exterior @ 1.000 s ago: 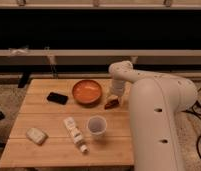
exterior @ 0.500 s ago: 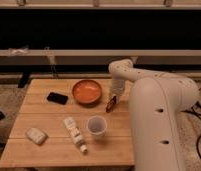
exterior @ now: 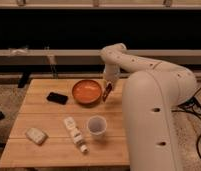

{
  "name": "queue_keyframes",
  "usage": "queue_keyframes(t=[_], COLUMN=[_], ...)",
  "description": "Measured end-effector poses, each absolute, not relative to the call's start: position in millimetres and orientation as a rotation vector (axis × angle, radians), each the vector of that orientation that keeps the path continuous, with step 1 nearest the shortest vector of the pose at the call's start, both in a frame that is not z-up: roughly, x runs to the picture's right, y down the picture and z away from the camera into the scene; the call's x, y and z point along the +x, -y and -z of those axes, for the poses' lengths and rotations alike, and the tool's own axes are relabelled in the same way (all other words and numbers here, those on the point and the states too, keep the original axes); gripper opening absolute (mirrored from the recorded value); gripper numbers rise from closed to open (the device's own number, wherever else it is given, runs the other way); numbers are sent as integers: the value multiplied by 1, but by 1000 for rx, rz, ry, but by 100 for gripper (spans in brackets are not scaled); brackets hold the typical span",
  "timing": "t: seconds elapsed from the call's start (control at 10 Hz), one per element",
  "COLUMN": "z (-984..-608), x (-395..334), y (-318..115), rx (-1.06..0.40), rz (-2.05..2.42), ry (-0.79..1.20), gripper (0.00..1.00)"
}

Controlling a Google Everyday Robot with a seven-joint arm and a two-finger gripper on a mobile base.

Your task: Place the pepper in the ceramic bowl

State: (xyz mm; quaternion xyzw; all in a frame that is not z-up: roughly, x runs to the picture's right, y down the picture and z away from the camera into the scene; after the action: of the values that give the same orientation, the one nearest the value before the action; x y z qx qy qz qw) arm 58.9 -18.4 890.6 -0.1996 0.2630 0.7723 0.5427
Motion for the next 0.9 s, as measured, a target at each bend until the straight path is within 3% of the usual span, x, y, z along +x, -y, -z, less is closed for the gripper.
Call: queue_keyframes(t=[0.1, 0.5, 0.8, 0.9], z=[-897, -923, -925, -924], x=[41, 8, -12, -20], y=[33, 63, 57, 52], rx=[-481, -507, -527, -537], rz=[-1792, -1699, -1642, -1628], ry=[-608, -573, -542, -529], gripper=[3, 43, 74, 79])
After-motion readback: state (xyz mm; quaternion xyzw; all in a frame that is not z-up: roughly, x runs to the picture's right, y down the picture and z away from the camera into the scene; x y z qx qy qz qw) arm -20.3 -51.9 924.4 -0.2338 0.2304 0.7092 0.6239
